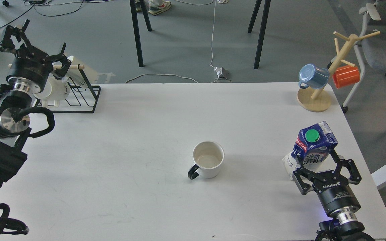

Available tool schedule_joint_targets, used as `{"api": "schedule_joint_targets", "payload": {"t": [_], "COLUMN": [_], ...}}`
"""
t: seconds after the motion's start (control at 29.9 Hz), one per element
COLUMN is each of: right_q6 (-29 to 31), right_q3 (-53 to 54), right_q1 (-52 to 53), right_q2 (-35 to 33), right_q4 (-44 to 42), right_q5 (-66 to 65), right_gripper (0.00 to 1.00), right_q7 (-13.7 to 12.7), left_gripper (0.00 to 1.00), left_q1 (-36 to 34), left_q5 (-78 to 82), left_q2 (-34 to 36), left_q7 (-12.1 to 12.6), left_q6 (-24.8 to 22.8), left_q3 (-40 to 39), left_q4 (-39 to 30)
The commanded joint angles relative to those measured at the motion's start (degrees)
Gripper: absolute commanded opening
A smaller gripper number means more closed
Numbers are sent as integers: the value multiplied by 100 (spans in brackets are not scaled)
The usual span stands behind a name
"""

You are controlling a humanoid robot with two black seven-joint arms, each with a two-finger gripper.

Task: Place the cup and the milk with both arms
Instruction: 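Grasp the blue-and-white milk carton with the right gripper, then carry the milk carton with the right gripper beside the white mug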

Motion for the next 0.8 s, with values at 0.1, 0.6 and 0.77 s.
{"api": "schedule_joint_targets", "payload": {"t": [0.1,0.6,0.77], "right_q6": [0,0,0], "right_q3": [-4,-65,-557], "right_q1": [131,87,157], "right_q2": [6,146,225], "right_q4": [6,137,488], "right_q5": [-2,-99,-151], "right_gripper": [92,60,60], "right_q7": [0,-35,-44], "left_gripper": [100,100,100], "left_q1": [114,167,176], "left_q5": [0,8,8], "left_q2": [7,7,7], "left_q7": [0,-8,-8], "left_q6": [-4,-4,5], "left_q3": [-8,-8,-8], "left_q4": [4,4,4]}}
